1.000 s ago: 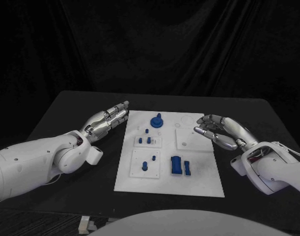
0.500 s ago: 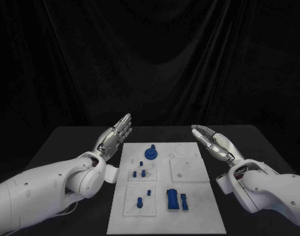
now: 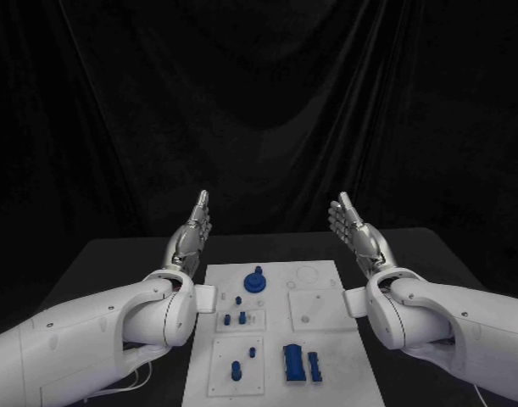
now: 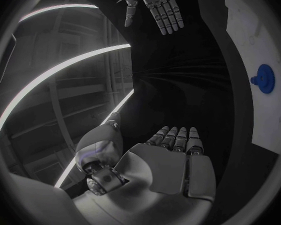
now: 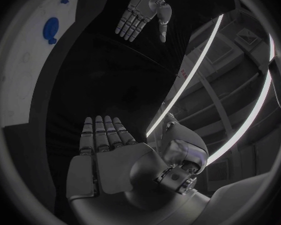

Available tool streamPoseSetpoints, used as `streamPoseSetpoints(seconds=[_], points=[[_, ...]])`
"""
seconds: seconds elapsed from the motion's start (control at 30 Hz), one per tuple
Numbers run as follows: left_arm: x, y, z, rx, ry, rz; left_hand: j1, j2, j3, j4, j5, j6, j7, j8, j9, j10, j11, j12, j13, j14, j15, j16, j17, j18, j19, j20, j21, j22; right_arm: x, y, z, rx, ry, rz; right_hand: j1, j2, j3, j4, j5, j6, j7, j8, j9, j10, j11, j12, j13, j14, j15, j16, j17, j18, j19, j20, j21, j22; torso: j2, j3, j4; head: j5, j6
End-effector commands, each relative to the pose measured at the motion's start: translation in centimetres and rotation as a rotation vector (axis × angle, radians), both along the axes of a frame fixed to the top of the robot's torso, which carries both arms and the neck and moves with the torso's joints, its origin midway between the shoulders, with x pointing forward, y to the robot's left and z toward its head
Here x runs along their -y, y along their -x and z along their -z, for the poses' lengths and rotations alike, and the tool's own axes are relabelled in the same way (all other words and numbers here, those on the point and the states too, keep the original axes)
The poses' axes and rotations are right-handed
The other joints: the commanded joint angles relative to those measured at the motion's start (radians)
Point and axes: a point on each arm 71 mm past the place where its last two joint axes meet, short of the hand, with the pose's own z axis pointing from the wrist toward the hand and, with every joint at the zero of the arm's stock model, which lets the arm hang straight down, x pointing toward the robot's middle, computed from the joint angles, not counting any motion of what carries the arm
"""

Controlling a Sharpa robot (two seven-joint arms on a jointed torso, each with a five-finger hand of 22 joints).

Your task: Assemble the parts on the task board

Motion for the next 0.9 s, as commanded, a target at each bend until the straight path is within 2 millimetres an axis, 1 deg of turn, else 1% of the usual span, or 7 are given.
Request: streamPoseSetpoints(seconds=[0.03, 0.17, 0.2, 0.3, 0.33, 0.6, 0.9], points=[[-0.37, 0.05, 0.18, -0.030, -0.013, -0.081, -0.093, -0.005, 0.001, -0.011, -0.095, -0.007, 0.000, -0.005, -0.001, -0.002, -0.008, -0.003, -0.001, -0.002, -0.009, -0.007, -0.001, -0.013, 0.000, -0.019, -0.003, -0.001, 0.17, -0.32, 0.23, -0.045, -0.121, 0.065, -0.071, -0.001, 0.004, -0.017, -0.011, -0.038, 0.000, -0.039, -0.047, -0.046, -0.001, -0.050, -0.053, -0.062, 0.000, -0.036, -0.094, -0.015, -0.062, -0.002, -0.006, -0.057, 0.000, 0.0004, -0.0012, 0.000, 0.000], [-0.37, 0.05, 0.18, -0.030, -0.013, -0.081, -0.123, -0.005, 0.001, -0.011, -0.095, -0.007, 0.000, -0.005, -0.001, -0.002, -0.008, -0.003, -0.001, -0.002, -0.009, -0.007, -0.001, -0.013, 0.000, -0.019, -0.003, -0.001, -0.16, -0.61, 0.09, -0.054, -0.155, 0.078, -0.095, -0.001, 0.004, -0.017, -0.011, -0.052, 0.000, -0.051, -0.062, -0.060, -0.001, -0.067, -0.071, -0.082, 0.000, -0.113, -0.094, -0.015, -0.083, -0.002, -0.006, -0.076, 0.000, 0.0004, -0.0012, 0.000, 0.000], [-0.37, 0.05, 0.18, -0.030, -0.013, -0.081, -0.130, -0.005, 0.001, -0.011, -0.095, -0.007, 0.000, -0.005, -0.001, -0.002, -0.008, -0.003, -0.001, -0.002, -0.009, -0.007, -0.001, -0.013, 0.000, -0.019, -0.003, -0.001, -0.19, -0.64, 0.08, -0.055, -0.158, 0.080, -0.100, -0.001, 0.004, -0.017, -0.011, -0.125, 0.000, -0.122, -0.065, -0.064, -0.001, -0.071, -0.075, -0.087, 0.000, -0.113, -0.094, -0.015, -0.088, -0.002, -0.006, -0.080, 0.000, 0.0004, -0.0012, 0.000, 0.000], [-0.37, 0.05, 0.18, -0.030, -0.013, -0.081, -0.150, -0.005, 0.001, -0.011, -0.095, -0.007, 0.000, -0.005, -0.001, -0.002, -0.008, -0.003, -0.001, -0.002, -0.009, -0.007, -0.001, -0.013, 0.000, -0.019, -0.003, -0.001, -0.20, -0.65, 0.07, -0.055, -0.160, 0.080, -0.114, -0.001, 0.004, -0.017, -0.011, -0.125, 0.000, -0.122, -0.075, -0.074, -0.001, -0.082, -0.087, -0.099, 0.000, -0.113, -0.094, -0.015, -0.101, -0.002, -0.006, -0.093, 0.000, 0.0004, -0.0012, 0.000, 0.000], [-0.37, 0.05, 0.18, -0.030, -0.013, -0.081, -0.156, -0.005, 0.001, -0.011, -0.095, -0.007, 0.000, -0.005, -0.001, -0.002, -0.008, -0.003, -0.001, -0.002, -0.009, -0.007, -0.001, -0.013, 0.000, -0.019, -0.003, -0.001, -0.20, -0.65, 0.07, -0.055, -0.160, 0.080, -0.115, -0.001, 0.004, -0.017, -0.011, -0.125, 0.000, -0.122, -0.146, -0.076, -0.001, -0.085, -0.090, -0.104, 0.000, -0.113, -0.094, -0.015, -0.103, -0.002, -0.006, -0.096, 0.000, 0.0004, -0.0012, 0.000, 0.000], [-0.37, 0.05, 0.18, -0.030, -0.013, -0.081, -0.292, -0.005, 0.001, -0.011, -0.095, -0.007, 0.000, -0.005, -0.001, -0.002, -0.008, -0.003, -0.001, -0.002, -0.009, -0.007, -0.001, -0.013, 0.000, -0.019, -0.003, -0.001, -0.20, -0.65, 0.07, -0.055, -0.160, 0.080, -0.143, -0.001, 0.004, -0.017, -0.011, -0.125, 0.000, -0.122, -0.146, -0.148, -0.001, -0.158, -0.168, -0.195, 0.000, -0.113, -0.094, -0.015, -0.125, -0.002, -0.006, -0.180, 0.000, 0.0004, -0.0012, 0.000, 0.000], [-0.37, 0.05, 0.18, -0.030, -0.013, -0.081, -0.292, -0.005, 0.001, -0.011, -0.095, -0.007, 0.000, -0.005, -0.001, -0.002, -0.008, -0.003, -0.001, -0.002, -0.009, -0.007, -0.001, -0.013, 0.000, -0.019, -0.003, -0.001, -0.20, -0.65, 0.07, -0.055, -0.160, 0.080, -0.225, -0.001, 0.004, -0.017, -0.011, -0.125, 0.000, -0.122, -0.146, -0.148, -0.001, -0.158, -0.168, -0.195, 0.000, -0.113, -0.094, -0.015, -0.196, -0.002, -0.006, -0.180, 0.000, 0.0004, -0.0012, 0.000, 0.000]])
